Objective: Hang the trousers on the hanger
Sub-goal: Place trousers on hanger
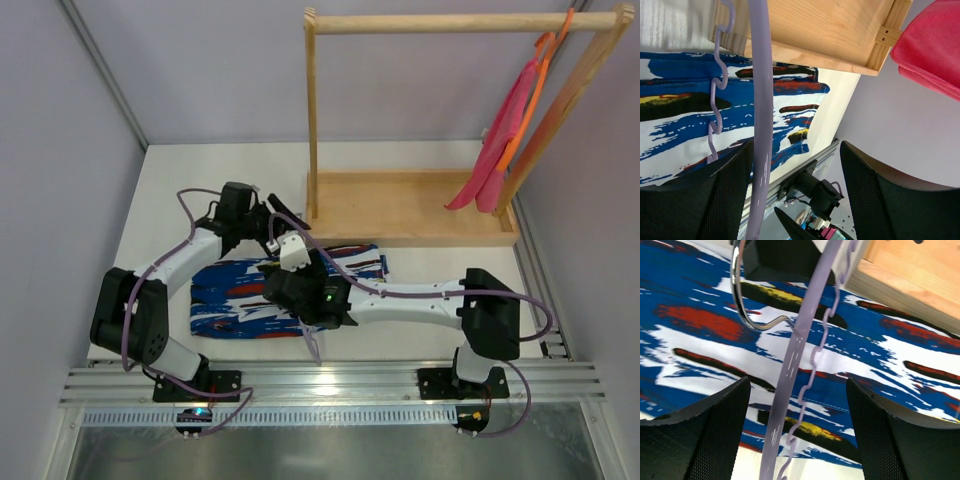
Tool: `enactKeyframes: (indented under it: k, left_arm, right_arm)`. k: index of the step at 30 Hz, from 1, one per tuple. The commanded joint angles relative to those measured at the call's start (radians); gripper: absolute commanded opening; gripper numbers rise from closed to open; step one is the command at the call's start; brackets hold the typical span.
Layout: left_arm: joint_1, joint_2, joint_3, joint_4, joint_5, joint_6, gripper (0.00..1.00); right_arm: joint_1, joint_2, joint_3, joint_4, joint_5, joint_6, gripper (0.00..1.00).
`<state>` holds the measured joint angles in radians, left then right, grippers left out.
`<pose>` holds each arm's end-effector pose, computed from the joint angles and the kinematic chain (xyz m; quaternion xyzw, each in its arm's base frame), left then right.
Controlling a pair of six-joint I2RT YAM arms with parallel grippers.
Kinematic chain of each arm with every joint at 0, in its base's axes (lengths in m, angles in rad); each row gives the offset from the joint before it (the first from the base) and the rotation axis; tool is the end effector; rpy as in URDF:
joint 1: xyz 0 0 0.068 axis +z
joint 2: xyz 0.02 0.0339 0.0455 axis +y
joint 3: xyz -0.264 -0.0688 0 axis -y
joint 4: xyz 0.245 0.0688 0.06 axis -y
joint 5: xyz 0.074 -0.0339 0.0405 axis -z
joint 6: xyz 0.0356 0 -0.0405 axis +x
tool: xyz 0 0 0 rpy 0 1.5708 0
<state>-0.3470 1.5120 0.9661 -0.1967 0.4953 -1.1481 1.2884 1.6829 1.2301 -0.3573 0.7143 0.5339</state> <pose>0.2976 -0.1256 0.2299 -0.2553 0.8558 -0.4298 0.1335 0.1243 0.3447 0.2495 -0.1998 0.8566 0.0759 0.4697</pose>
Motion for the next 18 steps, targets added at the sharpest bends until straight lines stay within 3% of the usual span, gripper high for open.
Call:
enactKeyframes:
  k: [1,7,14,18]
  left_arm:
    - [-0.01,0.001,0.037,-0.02,-0.027,-0.013,0.7]
    - [-0.018,0.001,0.039,-0.027,-0.043,-0.024,0.7]
    - [-0.035,0.005,0.039,-0.027,-0.064,-0.03,0.7]
    - [-0.035,0.008,0.039,-0.032,-0.072,-0.029,0.7]
  right_arm:
    - [0.011,0.043,0.088,-0.132,0.158,0.037,0.8]
    - [0.02,0.118,0.153,-0.18,0.2,0.031,0.72]
    - [0.022,0.149,0.174,-0.198,0.211,0.043,0.4]
    - [0.02,0.121,0.148,-0.198,0.217,0.078,0.31]
